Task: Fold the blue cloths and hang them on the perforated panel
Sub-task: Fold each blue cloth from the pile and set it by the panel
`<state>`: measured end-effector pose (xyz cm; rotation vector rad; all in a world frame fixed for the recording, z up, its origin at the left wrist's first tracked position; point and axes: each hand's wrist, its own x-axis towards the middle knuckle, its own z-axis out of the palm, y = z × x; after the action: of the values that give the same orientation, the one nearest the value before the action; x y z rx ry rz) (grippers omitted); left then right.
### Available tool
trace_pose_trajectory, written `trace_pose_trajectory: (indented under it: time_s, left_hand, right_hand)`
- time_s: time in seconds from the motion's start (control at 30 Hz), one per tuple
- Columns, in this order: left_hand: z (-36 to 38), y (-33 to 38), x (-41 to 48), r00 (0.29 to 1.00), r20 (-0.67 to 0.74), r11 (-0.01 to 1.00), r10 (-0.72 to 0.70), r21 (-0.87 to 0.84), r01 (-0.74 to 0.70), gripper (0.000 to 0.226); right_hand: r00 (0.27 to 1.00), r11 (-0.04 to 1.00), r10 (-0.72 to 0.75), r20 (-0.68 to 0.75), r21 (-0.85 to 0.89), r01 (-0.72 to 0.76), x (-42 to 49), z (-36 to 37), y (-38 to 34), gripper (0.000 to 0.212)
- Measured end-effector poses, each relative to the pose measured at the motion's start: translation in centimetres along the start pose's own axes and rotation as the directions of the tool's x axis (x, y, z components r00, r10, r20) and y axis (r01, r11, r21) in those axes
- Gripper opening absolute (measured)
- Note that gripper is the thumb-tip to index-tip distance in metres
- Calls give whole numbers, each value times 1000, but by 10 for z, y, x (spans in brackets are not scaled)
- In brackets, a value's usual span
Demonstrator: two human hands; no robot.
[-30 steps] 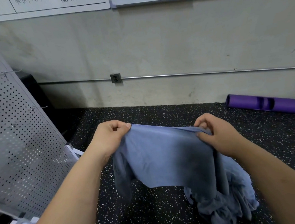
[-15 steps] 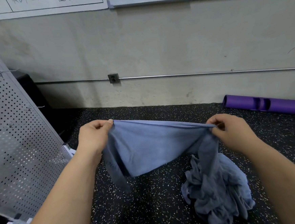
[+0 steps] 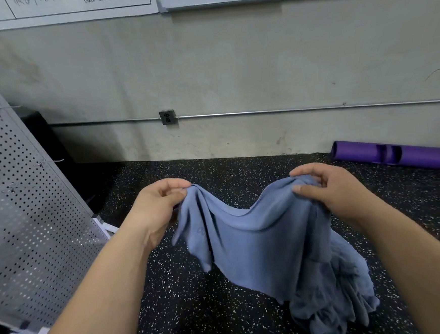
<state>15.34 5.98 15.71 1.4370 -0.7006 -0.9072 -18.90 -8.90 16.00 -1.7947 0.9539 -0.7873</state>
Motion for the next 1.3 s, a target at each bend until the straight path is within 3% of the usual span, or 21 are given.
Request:
trace_pose_trajectory:
  time_s: [0.07,0.23,0.4,0.57,0.67,0.77,0.9,0.97,1.3]
  left_hand:
    - [5,-3,-1,1000,28,1000,-5,5,5,22]
    - [12,-6,-2,999,0,998,52,46,-52,25]
    - [19,-3,-7,998,9,994,69,79,-70,26]
    - [31,-2,-15,991,131,1000,10,4,-11,27]
    - [38,-1,-20,972,235,999,21,27,-28,34]
    - [43,-1,-22,966,248,981,77,155,-118,38]
    - [51,-2,-26,964,224,958,140,215,-189,26]
    - [56,-2,-29,957,248,961,148,193,-198,17]
    - [79,-2,-41,933,313,973,175,88,-212,4]
  right_hand:
    - [999,991,-30,11,-128,32,1,2,1,33]
    - [996,860,-88,-17,-506,68,1,5,3,22]
    - [996,807,-83,-45,-590,41,-3,6,5,17]
    - [980,775,-165,-109,-629,60,-5,17,0,12]
    - [985,826,-148,-93,-560,72,-9,25,-11,13]
    - [992,879,-98,-81,-474,49,-10,35,-14,12]
    - [1000,999,12,3,-43,-12,-14,49,-22,15]
    - [999,994,37,38,104,-41,-16,52,-25,18]
    - [995,882,79,67,461,-101,-24,73,-37,28]
